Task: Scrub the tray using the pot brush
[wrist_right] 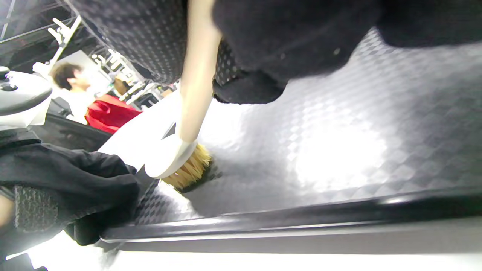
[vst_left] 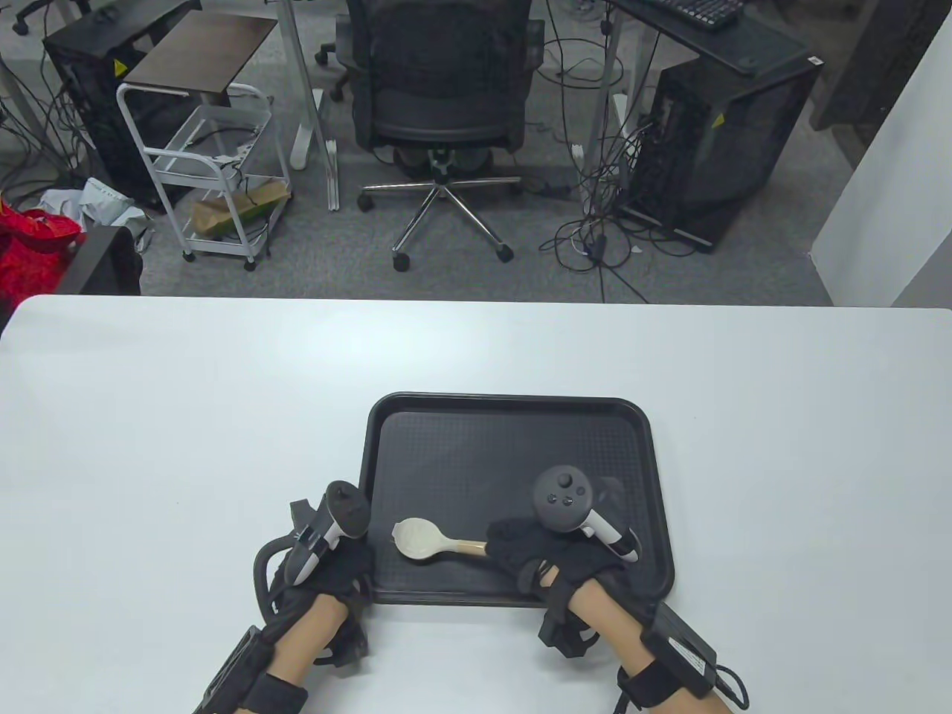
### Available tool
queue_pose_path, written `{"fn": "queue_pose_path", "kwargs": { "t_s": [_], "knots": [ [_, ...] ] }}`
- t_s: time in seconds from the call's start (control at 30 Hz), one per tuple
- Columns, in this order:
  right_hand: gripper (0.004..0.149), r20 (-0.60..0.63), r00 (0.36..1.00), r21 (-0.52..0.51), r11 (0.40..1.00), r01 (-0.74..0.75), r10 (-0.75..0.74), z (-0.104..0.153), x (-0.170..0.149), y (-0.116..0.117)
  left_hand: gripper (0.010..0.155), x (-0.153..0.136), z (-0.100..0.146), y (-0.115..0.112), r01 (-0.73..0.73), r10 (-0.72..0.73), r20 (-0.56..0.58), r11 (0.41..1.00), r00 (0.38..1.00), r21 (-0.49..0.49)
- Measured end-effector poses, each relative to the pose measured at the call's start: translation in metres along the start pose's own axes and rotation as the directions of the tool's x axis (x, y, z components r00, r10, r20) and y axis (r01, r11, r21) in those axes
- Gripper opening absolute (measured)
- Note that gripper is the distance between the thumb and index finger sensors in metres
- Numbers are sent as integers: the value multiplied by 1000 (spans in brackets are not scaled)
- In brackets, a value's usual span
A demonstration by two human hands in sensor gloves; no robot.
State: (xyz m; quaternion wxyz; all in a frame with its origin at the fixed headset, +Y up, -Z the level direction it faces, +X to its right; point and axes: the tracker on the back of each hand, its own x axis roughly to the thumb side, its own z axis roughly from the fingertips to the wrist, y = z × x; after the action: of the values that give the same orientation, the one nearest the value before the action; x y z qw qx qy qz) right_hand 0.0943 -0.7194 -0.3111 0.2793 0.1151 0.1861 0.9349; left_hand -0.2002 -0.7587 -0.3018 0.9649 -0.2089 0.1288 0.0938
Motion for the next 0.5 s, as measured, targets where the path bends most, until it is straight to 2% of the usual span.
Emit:
{"fn": "queue_pose_path", "kwargs": {
  "t_s": [0.5],
  "knots": [
    [46,-129,992,107,994,16,-2,4,-50,-45,60,0,0,0,1,-1,0,1000,1000,0]
  ]
}}
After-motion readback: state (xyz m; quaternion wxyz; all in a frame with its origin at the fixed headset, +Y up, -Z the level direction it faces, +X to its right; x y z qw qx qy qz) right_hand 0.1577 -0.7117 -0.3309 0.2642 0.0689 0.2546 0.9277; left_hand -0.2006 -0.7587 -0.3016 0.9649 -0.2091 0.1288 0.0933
